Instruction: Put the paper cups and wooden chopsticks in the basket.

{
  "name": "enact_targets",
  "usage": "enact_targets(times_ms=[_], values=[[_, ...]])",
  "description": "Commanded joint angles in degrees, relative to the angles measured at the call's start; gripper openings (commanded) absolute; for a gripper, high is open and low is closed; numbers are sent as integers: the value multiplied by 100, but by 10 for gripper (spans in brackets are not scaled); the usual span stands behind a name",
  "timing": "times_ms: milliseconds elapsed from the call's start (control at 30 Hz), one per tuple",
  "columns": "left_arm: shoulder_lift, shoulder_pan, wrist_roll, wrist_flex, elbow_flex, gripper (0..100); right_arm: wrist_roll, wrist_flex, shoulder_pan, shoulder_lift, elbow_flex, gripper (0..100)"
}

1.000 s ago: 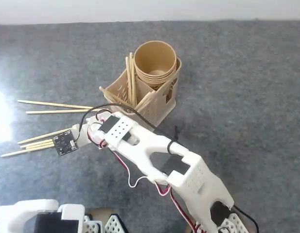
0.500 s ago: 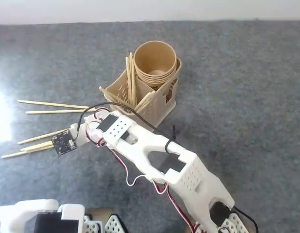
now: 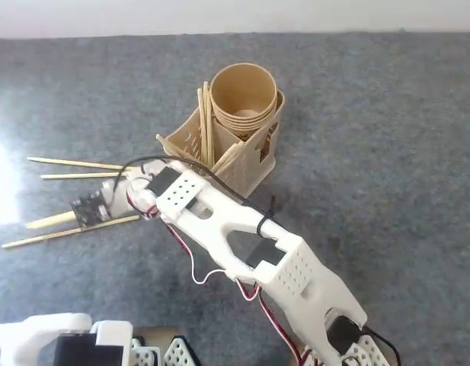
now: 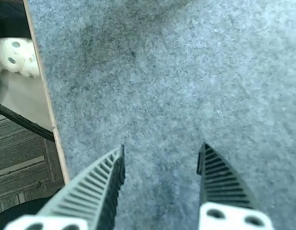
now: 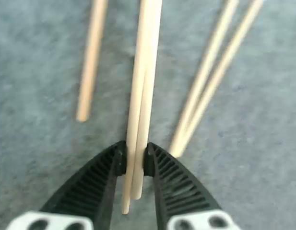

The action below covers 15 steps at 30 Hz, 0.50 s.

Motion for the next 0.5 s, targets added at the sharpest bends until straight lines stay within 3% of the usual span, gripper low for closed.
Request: enact_targets(times_ms=[0,467], values=[[-176,26,9,-114,-22,232,-554,365,136,-136,-1152,8],[-176,352,0,-114,479,232,-1758,2932,-66,-136,-4993,8]])
